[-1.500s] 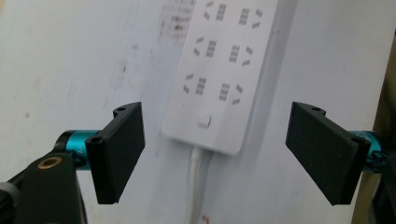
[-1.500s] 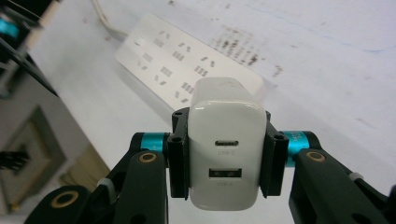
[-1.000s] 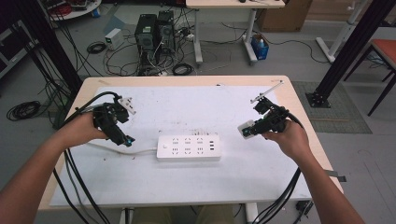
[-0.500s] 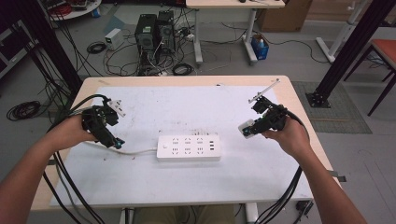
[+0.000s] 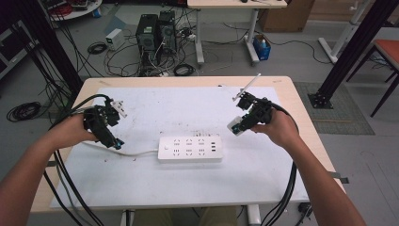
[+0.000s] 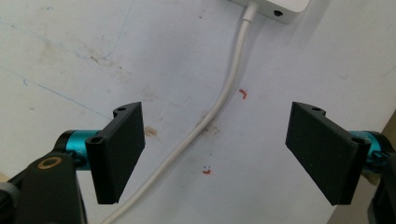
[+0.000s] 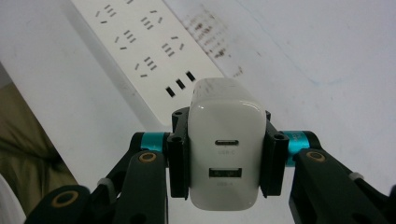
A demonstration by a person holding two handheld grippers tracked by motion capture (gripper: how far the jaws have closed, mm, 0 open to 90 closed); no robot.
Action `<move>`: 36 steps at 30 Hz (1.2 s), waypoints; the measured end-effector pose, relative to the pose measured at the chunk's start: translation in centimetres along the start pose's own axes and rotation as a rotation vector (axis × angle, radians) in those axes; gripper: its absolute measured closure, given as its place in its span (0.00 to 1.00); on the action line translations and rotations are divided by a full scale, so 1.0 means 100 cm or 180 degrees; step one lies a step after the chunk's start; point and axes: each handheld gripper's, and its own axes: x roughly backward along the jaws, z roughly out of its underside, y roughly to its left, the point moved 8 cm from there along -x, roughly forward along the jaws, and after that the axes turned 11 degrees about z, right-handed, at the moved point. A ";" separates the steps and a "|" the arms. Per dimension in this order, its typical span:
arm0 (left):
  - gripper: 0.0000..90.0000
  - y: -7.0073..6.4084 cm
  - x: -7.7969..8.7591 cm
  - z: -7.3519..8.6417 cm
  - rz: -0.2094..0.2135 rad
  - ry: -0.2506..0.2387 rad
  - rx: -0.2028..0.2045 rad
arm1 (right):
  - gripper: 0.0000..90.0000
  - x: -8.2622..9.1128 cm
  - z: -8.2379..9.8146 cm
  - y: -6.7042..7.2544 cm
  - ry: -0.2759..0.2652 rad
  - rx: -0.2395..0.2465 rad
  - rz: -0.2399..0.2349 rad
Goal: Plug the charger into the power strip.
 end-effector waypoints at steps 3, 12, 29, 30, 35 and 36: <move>0.22 0.004 -0.002 0.000 -0.0032 0.0010 0.0004 | 0.69 -0.007 -0.013 0.004 0.0027 0.0201 0.0004; 0.22 0.003 -0.008 -0.004 0.0002 0.0011 -0.0115 | 0.69 -0.039 -0.043 0.027 0.0305 0.0766 0.0004; 0.22 0.005 -0.025 -0.004 0.0080 0.0075 -0.0166 | 0.69 -0.095 -0.057 0.063 0.0560 0.1579 -0.0078; 0.22 0.005 -0.026 -0.005 0.0081 0.0047 -0.0148 | 0.69 -0.097 -0.058 0.063 0.0563 0.1649 -0.0087; 0.22 0.006 -0.028 -0.006 0.0097 0.0053 -0.0175 | 0.69 -0.102 -0.058 0.067 0.0580 0.1783 -0.0119; 0.22 0.006 -0.029 -0.006 0.0102 0.0060 -0.0174 | 0.69 -0.102 -0.058 0.067 0.0577 0.1823 -0.0129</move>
